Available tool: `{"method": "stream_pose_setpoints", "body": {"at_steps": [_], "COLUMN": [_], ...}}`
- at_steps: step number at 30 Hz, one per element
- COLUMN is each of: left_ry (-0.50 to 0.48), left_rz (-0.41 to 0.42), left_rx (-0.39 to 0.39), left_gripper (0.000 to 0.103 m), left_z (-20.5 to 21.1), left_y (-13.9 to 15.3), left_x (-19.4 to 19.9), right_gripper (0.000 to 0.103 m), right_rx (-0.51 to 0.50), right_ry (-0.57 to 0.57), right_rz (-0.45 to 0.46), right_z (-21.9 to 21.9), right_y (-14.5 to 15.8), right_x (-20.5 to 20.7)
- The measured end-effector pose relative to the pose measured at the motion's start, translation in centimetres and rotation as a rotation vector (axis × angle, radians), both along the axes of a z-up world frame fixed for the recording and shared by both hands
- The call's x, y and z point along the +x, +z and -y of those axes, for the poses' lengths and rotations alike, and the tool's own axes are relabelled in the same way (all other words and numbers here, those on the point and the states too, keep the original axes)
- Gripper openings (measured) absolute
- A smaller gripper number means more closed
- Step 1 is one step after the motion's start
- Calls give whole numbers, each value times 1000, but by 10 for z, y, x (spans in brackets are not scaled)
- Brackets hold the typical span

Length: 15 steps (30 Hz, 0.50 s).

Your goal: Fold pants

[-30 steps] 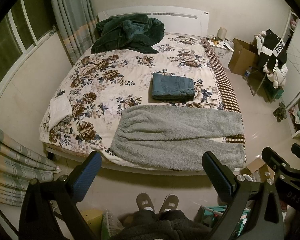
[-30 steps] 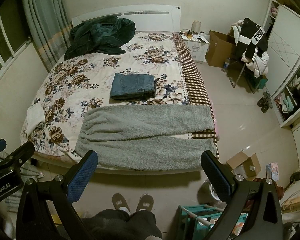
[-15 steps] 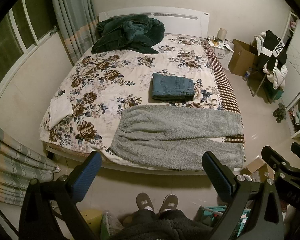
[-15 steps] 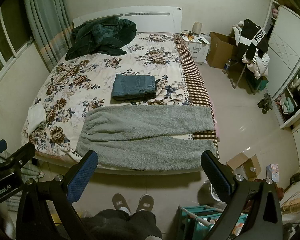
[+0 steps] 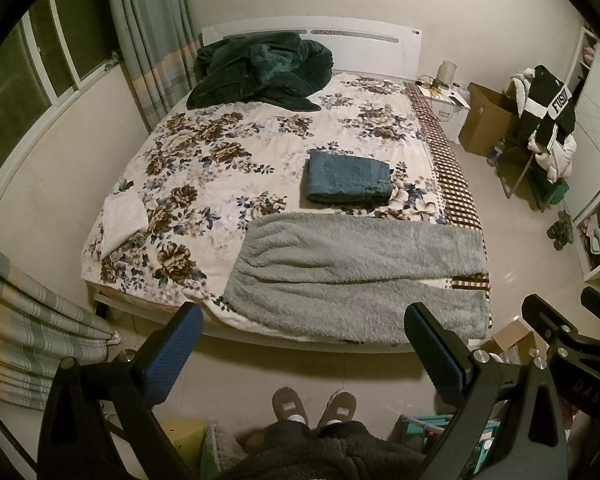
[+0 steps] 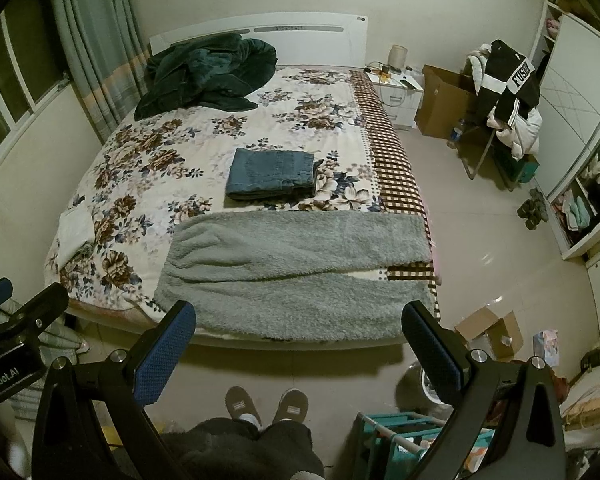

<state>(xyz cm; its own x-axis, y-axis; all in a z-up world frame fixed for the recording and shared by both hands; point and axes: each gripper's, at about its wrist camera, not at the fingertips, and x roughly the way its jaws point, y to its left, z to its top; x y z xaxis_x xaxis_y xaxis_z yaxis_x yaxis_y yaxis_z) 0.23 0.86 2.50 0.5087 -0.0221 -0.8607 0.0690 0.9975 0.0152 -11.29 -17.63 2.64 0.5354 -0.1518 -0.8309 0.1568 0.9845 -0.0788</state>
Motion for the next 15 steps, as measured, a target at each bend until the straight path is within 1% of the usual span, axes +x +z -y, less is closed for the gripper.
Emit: {"method": "stream_pose_setpoints", "body": {"at_steps": [11, 15], "left_ry": [-1, -1], "left_rz": [2, 0], "left_rx": [0, -1], "left_gripper": [103, 103], "left_z": [-1, -2], "left_y": [-3, -1], "left_x": [-3, -2], "right_gripper": [103, 103], "right_rx": [1, 2], "right_ry": [0, 3], "right_rz": [0, -3], "right_z": [-1, -13], "right_y": [1, 7], "right_x": [0, -1]}}
